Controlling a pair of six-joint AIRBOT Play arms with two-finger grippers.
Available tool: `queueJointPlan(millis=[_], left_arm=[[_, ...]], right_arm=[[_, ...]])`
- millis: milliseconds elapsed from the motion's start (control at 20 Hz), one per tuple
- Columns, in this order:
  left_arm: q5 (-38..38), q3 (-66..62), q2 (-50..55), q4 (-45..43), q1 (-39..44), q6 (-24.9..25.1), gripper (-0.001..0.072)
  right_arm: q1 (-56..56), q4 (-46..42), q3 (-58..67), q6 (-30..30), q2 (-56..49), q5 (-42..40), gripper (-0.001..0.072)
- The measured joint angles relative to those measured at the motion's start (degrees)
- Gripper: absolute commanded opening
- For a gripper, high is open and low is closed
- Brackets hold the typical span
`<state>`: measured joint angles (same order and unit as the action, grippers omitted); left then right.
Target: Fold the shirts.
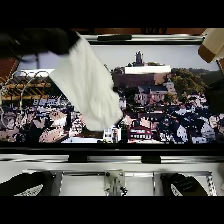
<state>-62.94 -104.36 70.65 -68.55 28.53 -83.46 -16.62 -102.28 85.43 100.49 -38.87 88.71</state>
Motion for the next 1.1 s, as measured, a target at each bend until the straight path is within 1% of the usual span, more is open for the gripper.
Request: queueJointPlan(millis=[150, 250, 350, 400, 450, 500, 550, 600, 700, 750, 800, 850, 950, 1000, 1100], left_arm=[[1.1, 12.5, -0.2, -0.7, 8.2, -3.8, 0.0033], [6.1, 22.1, 1.0, 0.3, 14.3, -8.2, 0.0033], [11.1, 29.1, 3.0, 2.5, 18.9, -11.6, 0.0037], [13.0, 31.7, 4.3, 3.8, 20.9, -12.9, 0.0121], [13.9, 33.5, 5.4, 5.1, 22.3, -13.8, 0.0374], [14.8, 34.4, 6.2, 6.1, 22.9, -14.4, 0.0609], [14.4, 34.9, 6.7, 6.9, 22.9, -15.1, 0.0636], [13.0, 34.8, 7.0, 7.4, 22.3, -15.3, 0.0636], [6.9, 33.3, 6.6, 7.4, 19.0, -15.5, 0.0635], [2.0, 32.3, 5.9, 6.3, 16.5, -15.3, 0.0634], [-2.5, 31.8, 5.0, 4.7, 14.0, -14.9, 0.0633], [-7.4, 31.7, 3.8, 1.9, 11.1, -14.3, 0.0633], [-14.3, 33.8, 0.7, -3.2, 5.4, -13.6, 0.0634], [-16.2, 35.9, -0.9, -4.5, 2.9, -13.4, 0.0635], [-17.0, 42.1, -3.7, -5.2, -1.5, -13.1, 0.0643]], right_arm=[[0.0, 1.1, -1.0, 0.1, 2.0, 4.5, 0.0501], [0.0, 0.3, -4.5, 0.2, 2.7, 5.4, 0.0501], [0.0, -0.5, -9.9, 0.2, 2.9, 3.9, 0.0501], [0.0, -0.7, -13.1, 0.2, 2.8, 2.5, 0.0501], [0.0, -0.8, -16.6, 0.2, 2.5, 1.0, 0.0501], [0.0, -0.9, -19.7, 0.2, 1.9, -0.7, 0.0501], [0.0, -0.8, -22.5, 0.2, 0.9, -2.6, 0.0501], [0.0, -0.5, -24.4, 0.2, -0.2, -4.1, 0.0501], [0.0, 0.3, -26.6, -0.1, -3.4, -7.5, 0.0504], [0.0, 1.0, -27.1, -0.2, -5.1, -8.9, 0.0590], [0.0, 2.1, -27.3, -0.4, -7.1, -9.8, 0.0659], [0.0, 3.5, -27.4, -0.9, -8.9, -10.4, 0.0659], [0.0, 7.8, -27.6, -2.2, -12.8, -11.3, 0.0659], [0.0, 10.2, -27.6, -2.8, -14.7, -11.4, 0.0659], [0.0, 15.2, -27.6, -4.0, -18.1, -12.1, 0.0659]])
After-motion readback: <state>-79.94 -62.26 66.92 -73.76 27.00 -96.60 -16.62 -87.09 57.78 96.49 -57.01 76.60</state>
